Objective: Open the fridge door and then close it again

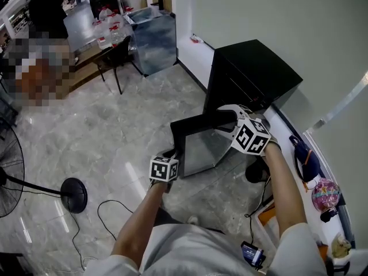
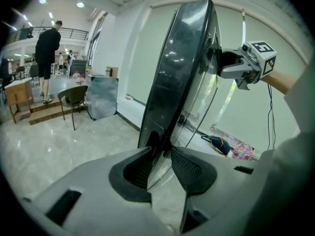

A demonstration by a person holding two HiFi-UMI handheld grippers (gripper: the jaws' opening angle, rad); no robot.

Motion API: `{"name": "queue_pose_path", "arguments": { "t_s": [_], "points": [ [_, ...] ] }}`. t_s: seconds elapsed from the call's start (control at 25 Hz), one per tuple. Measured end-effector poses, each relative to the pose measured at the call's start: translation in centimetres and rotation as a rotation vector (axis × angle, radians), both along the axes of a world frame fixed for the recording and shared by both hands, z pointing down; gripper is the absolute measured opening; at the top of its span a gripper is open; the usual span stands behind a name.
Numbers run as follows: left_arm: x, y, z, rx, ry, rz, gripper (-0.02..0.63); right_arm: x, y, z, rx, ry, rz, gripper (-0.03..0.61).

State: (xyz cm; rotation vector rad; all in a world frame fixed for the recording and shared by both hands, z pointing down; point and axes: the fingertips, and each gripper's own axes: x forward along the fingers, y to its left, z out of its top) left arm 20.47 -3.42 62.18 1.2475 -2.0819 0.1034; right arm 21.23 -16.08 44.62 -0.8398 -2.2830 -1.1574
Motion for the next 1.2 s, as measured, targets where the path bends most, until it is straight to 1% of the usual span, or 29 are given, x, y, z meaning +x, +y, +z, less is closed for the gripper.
{"name": "queue_pose_path", "arguments": {
  "t_s": [0.28,0.56,0.72,0.8,0.84,0.92,1.0,1.04,1.08,1.12,1.16,1.2],
  "points": [
    [2.4,0.4,0.1,0.020,0.025,-0.047,0.106,1.6,0.3,0.1,0.002,-0.016,-0.071,0.249],
    [3.4,0.7,-0.1,0.046,0.041,-0.045,0.106,2.2,0.6,0.0,0.012,-0.026,-0.097,0.252],
    [3.2,0.4,0.1,0.035,0.040,-0.034,0.106,2.1,0.4,0.3,0.030,-0.078,-0.101,0.253],
    [3.1,0.4,0.0,0.018,0.043,-0.020,0.106,2.0,0.2,0.1,0.007,-0.117,-0.081,0.275],
    [3.1,0.6,-0.2,0.010,0.041,-0.014,0.106,2.0,0.1,-0.3,-0.023,-0.122,-0.057,0.281],
    [2.9,1.3,-0.8,0.001,0.025,-0.007,0.126,2.1,-0.3,-1.7,-0.129,-0.130,0.021,0.293],
    [2.6,2.3,-1.8,0.007,0.004,-0.005,0.137,2.4,-0.8,-4.0,-0.281,-0.191,0.115,0.292],
    [2.4,2.9,-2.5,0.014,-0.013,-0.006,0.138,2.9,-1.2,-5.4,-0.377,-0.235,0.161,0.287],
    [2.2,3.5,-3.4,0.020,-0.043,-0.006,0.138,3.4,-1.7,-6.6,-0.477,-0.275,0.204,0.287],
    [1.9,4.0,-4.5,0.020,-0.090,-0.002,0.138,4.2,-2.2,-7.7,-0.567,-0.304,0.243,0.287],
    [1.7,4.5,-5.7,0.012,-0.151,0.010,0.138,5.0,-2.8,-8.6,-0.636,-0.327,0.279,0.287],
    [1.5,5.0,-7.1,0.002,-0.217,0.026,0.138,6.0,-3.4,-9.3,-0.680,-0.346,0.314,0.286]
  ]
}}
